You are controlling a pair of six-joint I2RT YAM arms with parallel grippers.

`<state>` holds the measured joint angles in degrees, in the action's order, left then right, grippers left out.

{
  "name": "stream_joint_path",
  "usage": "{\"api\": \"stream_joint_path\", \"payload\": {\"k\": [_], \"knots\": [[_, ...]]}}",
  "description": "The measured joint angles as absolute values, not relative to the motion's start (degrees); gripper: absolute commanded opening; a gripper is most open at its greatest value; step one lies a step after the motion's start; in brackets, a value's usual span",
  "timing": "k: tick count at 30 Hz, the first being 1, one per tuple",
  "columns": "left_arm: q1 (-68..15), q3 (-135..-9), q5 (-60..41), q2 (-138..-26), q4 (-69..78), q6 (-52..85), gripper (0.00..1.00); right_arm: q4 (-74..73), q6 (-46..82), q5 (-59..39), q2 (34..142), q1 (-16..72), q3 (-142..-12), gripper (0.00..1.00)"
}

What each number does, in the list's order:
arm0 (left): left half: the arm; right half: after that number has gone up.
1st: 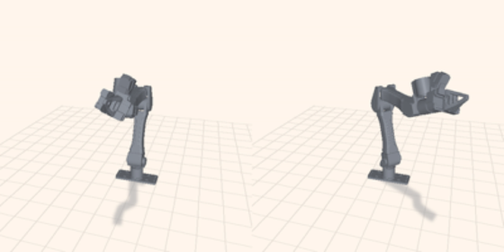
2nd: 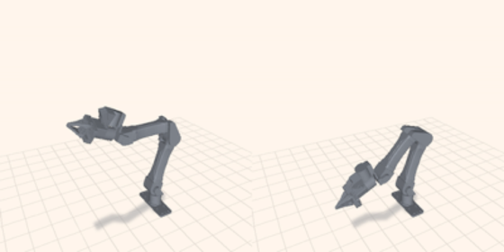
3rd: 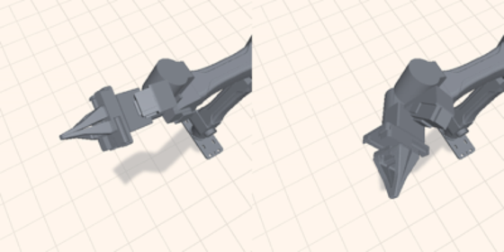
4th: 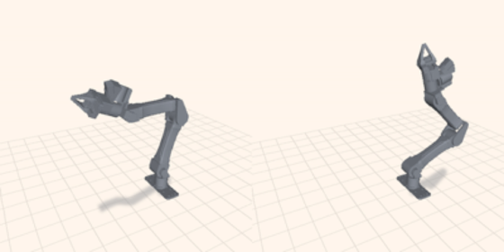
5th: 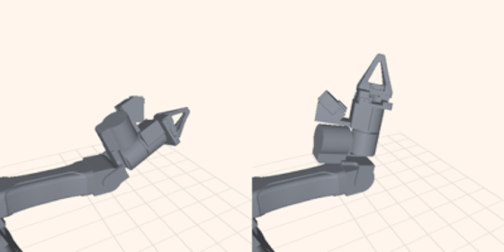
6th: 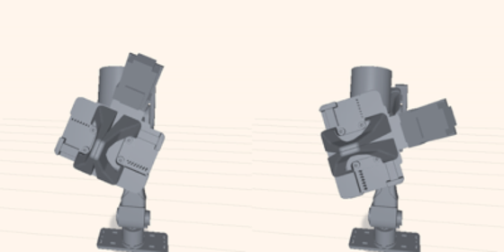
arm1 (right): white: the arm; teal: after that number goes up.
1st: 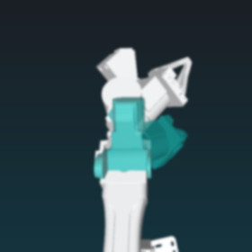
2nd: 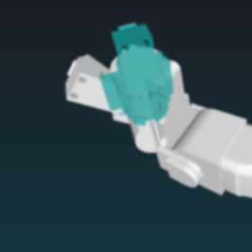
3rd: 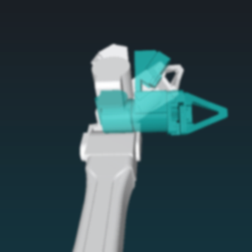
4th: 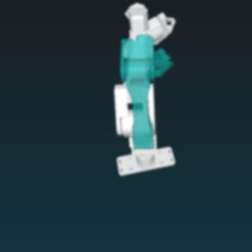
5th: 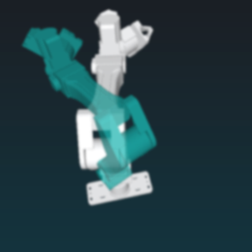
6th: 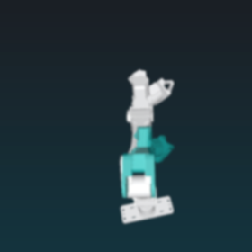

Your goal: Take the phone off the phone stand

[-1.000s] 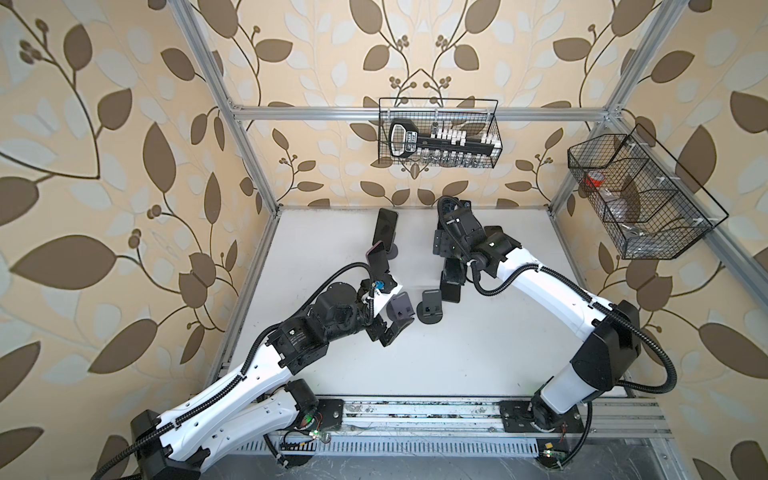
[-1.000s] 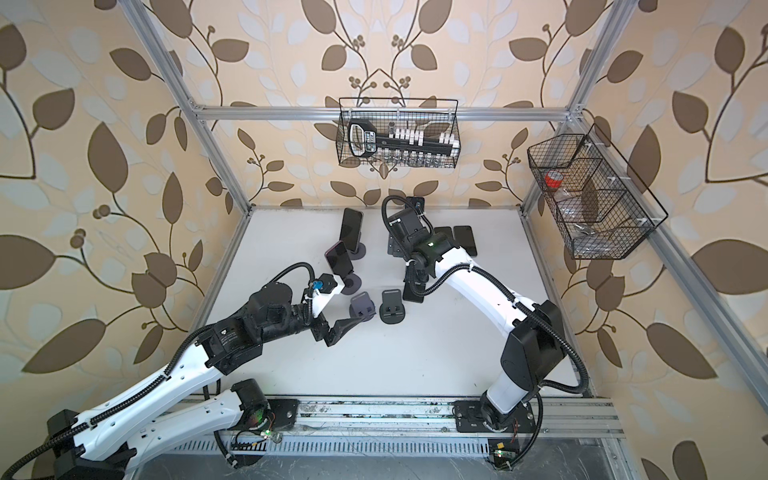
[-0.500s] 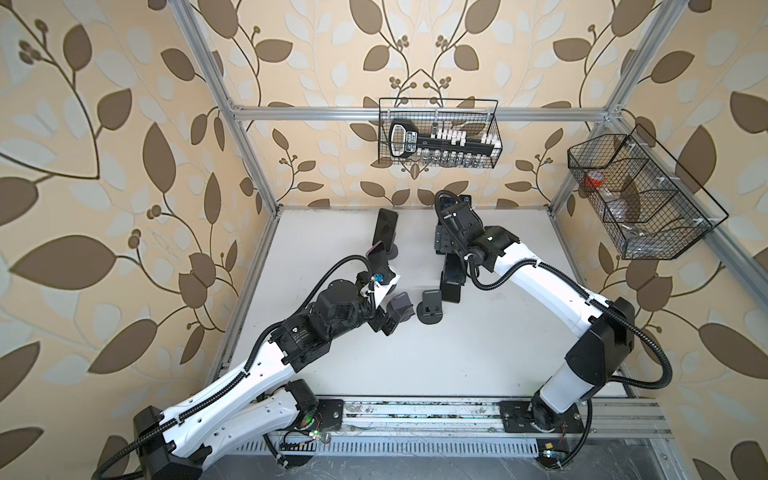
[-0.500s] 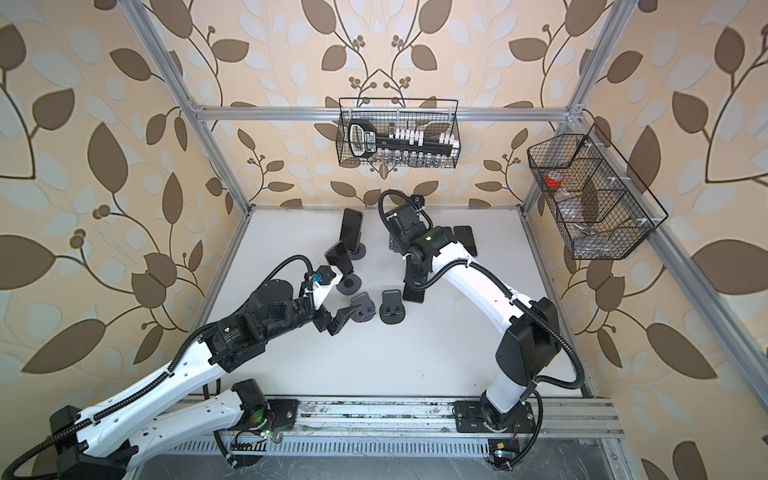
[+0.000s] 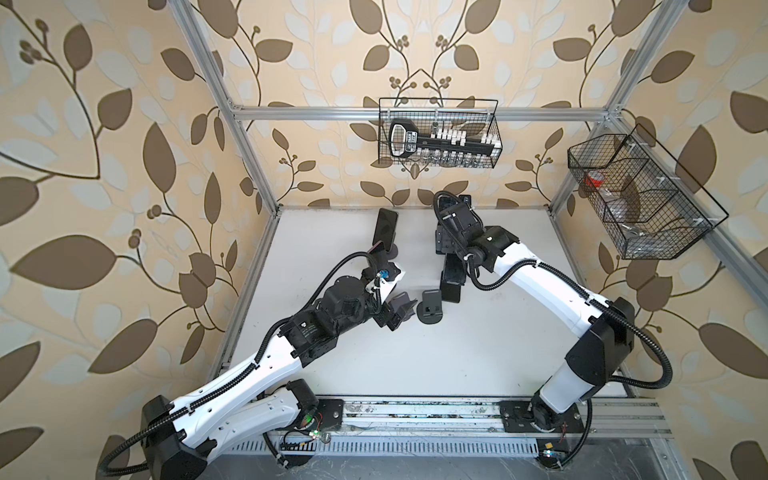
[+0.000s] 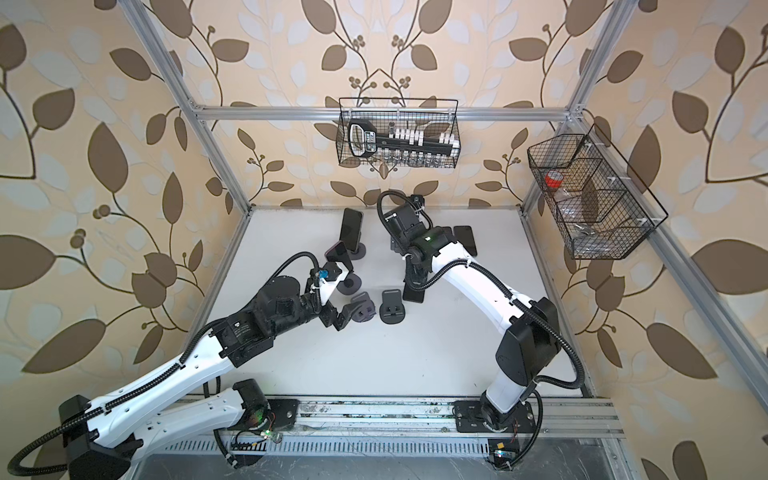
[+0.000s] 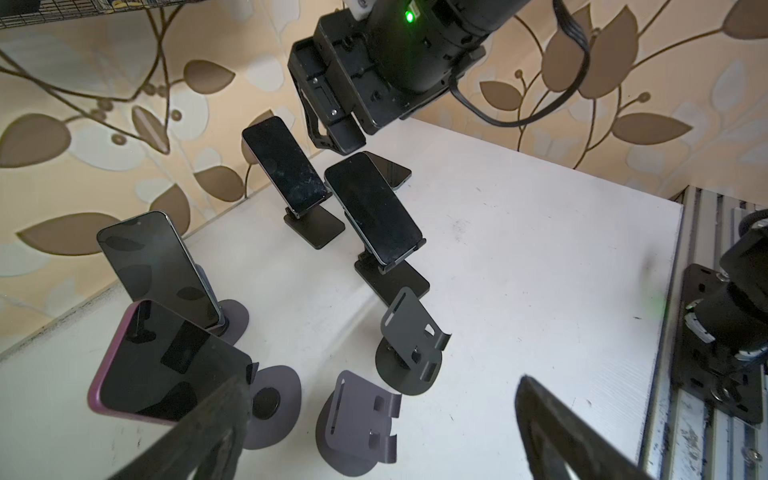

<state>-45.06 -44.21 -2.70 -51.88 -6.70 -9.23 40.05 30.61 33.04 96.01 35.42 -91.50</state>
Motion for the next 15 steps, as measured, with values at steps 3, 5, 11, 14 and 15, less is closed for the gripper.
{"api": "stream_joint_path", "payload": {"k": [3,5,11,14,15], "knots": [[-45.06,-44.21,-2.70,-53.82,-5.28,-9.87,0.99,40.10,30.44,33.01,96.01,35.59,-91.50,0.90],[-45.06,-44.21,-2.55,-55.09,-4.32,-10.33,0.99,40.12,30.15,32.99,96.01,35.68,-91.50,0.91],[-44.97,-44.53,-1.19,-59.48,-1.65,-10.68,0.99,40.01,29.06,32.82,95.96,35.79,-91.11,0.94],[-44.88,-45.87,-0.86,-62.26,-1.10,-10.61,0.99,39.94,28.34,32.88,95.85,35.79,-90.32,0.92],[-44.56,-46.52,-0.84,-63.24,-0.84,-10.57,0.99,39.97,28.14,33.01,95.72,35.79,-90.02,0.92]]}}
